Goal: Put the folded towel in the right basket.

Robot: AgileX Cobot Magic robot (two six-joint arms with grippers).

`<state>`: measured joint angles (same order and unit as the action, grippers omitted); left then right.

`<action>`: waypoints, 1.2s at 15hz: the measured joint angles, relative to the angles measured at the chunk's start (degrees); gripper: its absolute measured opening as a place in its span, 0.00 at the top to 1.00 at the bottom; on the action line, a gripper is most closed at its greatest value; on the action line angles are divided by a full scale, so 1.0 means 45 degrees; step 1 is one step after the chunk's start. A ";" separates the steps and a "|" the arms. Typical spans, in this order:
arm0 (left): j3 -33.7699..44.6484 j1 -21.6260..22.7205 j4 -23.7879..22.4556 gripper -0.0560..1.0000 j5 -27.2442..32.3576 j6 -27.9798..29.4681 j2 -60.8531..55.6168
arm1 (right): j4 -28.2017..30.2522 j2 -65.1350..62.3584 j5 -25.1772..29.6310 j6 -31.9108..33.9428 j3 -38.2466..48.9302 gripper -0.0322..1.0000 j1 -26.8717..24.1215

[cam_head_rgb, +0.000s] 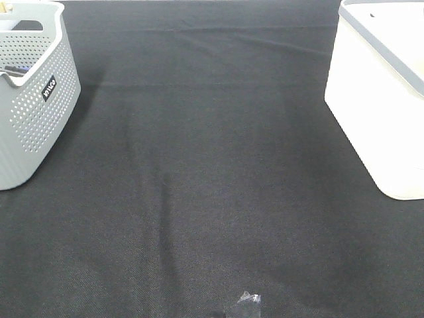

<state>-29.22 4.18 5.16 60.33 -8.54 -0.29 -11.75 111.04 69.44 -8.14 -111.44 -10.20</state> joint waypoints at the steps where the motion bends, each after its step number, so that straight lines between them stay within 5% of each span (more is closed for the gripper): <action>1: 0.0000 0.0000 0.0000 0.03 0.0000 0.0000 0.0000 | 0.0076 0.0000 0.0051 0.0013 -0.0331 0.03 0.0522; 4: 0.0000 0.0000 0.0000 0.03 0.0000 0.0000 0.0000 | 0.0191 -0.0331 0.0076 0.0127 -0.0917 0.03 0.2177; 8: 0.0000 0.0000 0.0000 0.03 0.0000 0.0000 0.0000 | 0.0357 -0.2177 0.0064 0.0458 0.0522 0.03 0.2483; 11: 0.0000 0.0000 0.0000 0.03 0.0000 0.0000 0.0000 | 0.1706 -0.5424 0.0064 0.1057 0.4418 0.03 0.2496; 18: 0.0000 0.0000 0.0000 0.03 0.0000 0.0000 0.0000 | 0.1859 -1.4426 -0.0547 0.1808 1.3484 0.03 0.2521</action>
<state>-29.22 4.18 5.16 60.33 -8.54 -0.29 -3.38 46.12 66.98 0.00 -50.76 1.15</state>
